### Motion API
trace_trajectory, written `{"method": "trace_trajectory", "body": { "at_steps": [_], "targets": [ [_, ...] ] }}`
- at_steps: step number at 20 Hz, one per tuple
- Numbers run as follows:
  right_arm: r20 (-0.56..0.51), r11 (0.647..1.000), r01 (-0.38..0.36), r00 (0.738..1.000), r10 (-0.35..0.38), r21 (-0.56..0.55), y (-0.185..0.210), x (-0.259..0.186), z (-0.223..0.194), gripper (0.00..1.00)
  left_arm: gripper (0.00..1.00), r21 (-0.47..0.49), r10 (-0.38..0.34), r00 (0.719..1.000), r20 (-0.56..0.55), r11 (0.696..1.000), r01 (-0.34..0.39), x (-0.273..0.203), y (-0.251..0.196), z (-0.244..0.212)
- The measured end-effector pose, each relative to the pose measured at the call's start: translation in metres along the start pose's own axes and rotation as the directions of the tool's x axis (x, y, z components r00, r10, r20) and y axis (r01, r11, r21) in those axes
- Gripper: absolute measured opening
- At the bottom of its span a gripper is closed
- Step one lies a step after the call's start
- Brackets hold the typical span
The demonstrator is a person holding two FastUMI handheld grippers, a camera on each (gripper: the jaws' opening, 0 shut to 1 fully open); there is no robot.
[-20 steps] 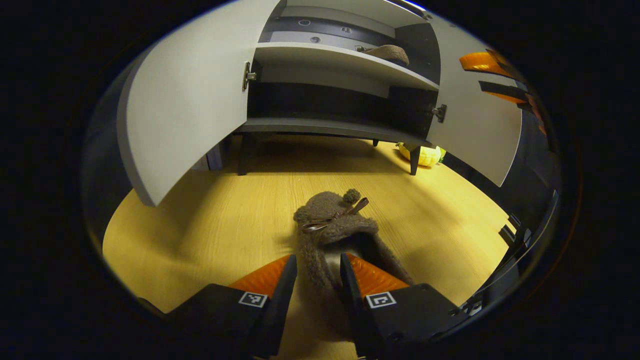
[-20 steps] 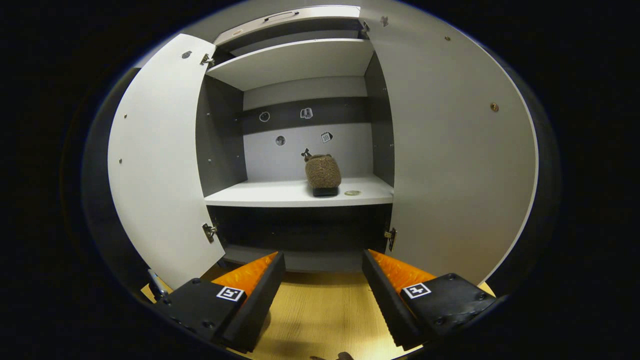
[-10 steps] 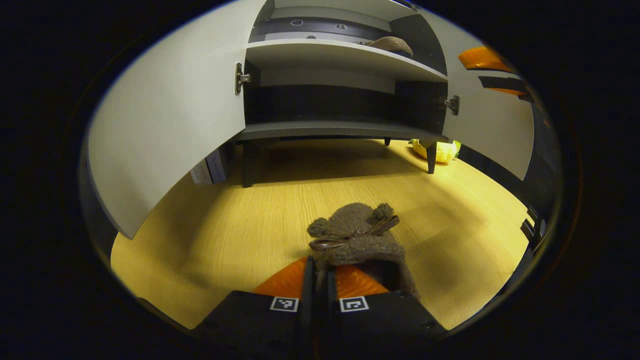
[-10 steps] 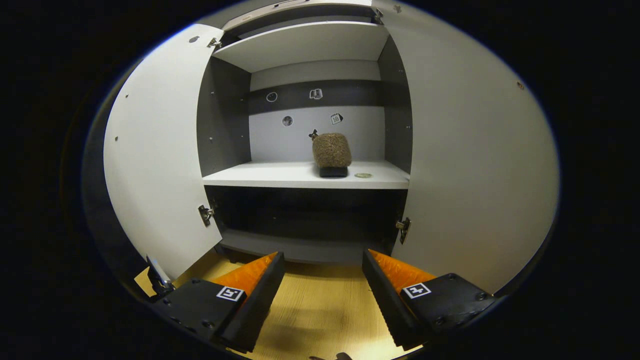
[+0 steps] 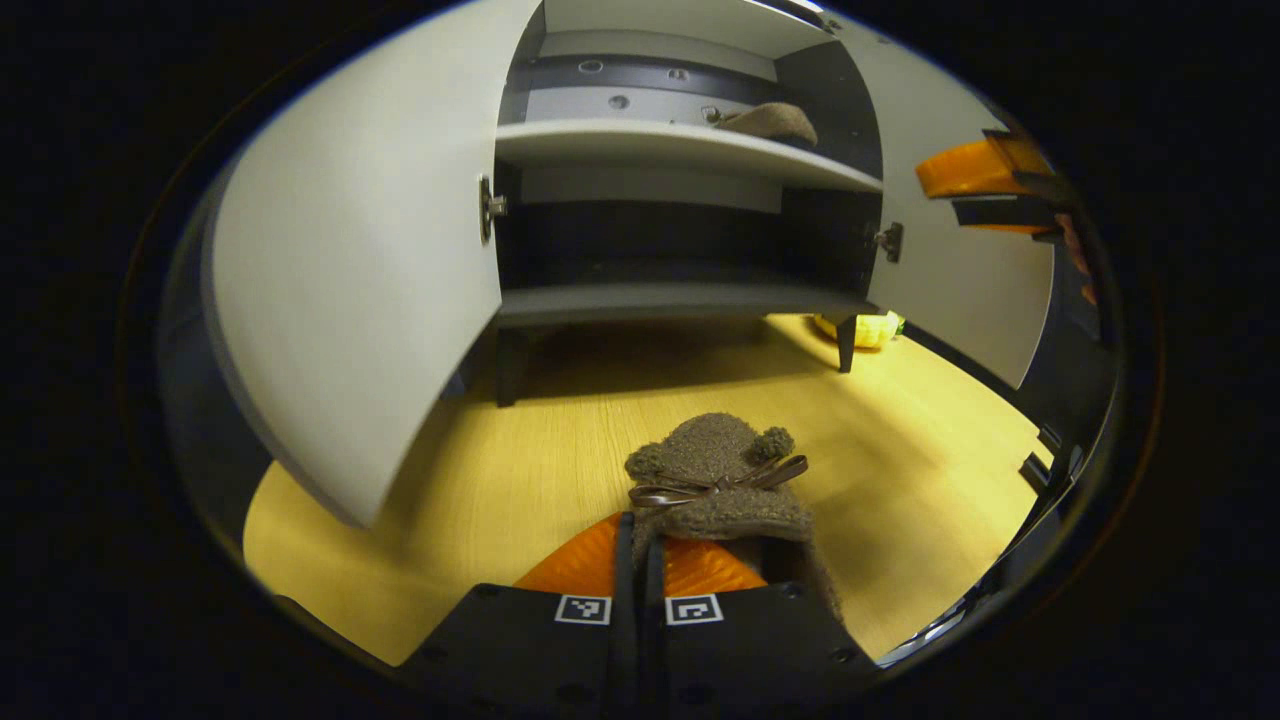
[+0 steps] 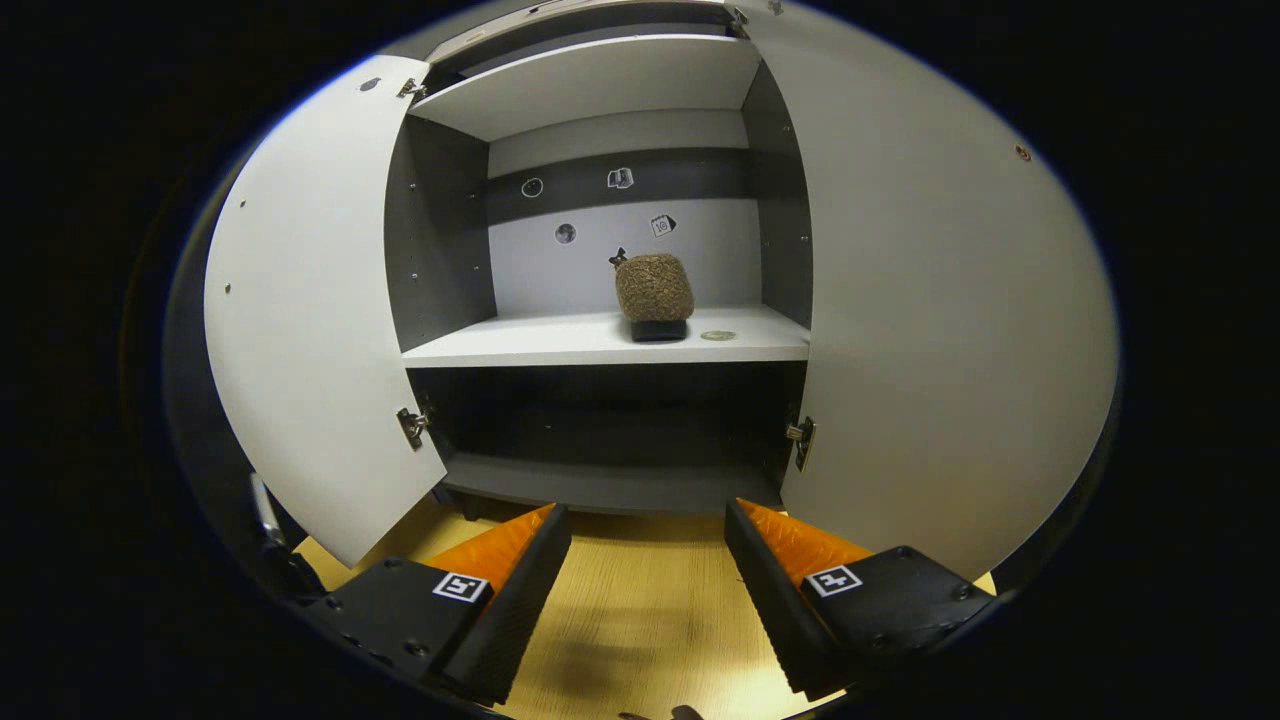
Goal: Grab one shoe with the right hand and put it into the shoe cabinet, grab the other shoe with the left hand and put it into the shoe cabinet; then close the right door with the right hand and the left door with the left hand.
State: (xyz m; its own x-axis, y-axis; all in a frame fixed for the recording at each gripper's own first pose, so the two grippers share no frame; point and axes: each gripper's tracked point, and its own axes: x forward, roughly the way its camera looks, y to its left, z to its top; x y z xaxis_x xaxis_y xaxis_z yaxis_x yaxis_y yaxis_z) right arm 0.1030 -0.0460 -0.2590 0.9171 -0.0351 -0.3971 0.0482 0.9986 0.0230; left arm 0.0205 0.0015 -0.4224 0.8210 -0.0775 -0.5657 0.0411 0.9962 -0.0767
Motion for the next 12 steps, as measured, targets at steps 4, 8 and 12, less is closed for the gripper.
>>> {"method": "trace_trajectory", "body": {
  "at_steps": [4,8,12],
  "targets": [
    [0.000,0.999,0.017,1.000,-0.017,-0.045,0.006,-0.023,0.006,0.99,0.05,0.005,0.009,0.994,0.105,1.000,-0.009,-0.058,-0.005,0.082],
    [0.011,0.998,0.028,1.000,-0.027,-0.062,0.012,-0.044,0.018,0.99,0.05,0.017,0.026,0.979,0.202,0.999,-0.030,-0.095,-0.002,0.173],
    [0.023,0.997,-0.016,1.000,0.018,-0.080,0.025,-0.045,0.042,0.98,0.05,0.021,0.061,0.959,0.275,0.997,-0.070,-0.099,-0.002,0.250]
  ]
}}
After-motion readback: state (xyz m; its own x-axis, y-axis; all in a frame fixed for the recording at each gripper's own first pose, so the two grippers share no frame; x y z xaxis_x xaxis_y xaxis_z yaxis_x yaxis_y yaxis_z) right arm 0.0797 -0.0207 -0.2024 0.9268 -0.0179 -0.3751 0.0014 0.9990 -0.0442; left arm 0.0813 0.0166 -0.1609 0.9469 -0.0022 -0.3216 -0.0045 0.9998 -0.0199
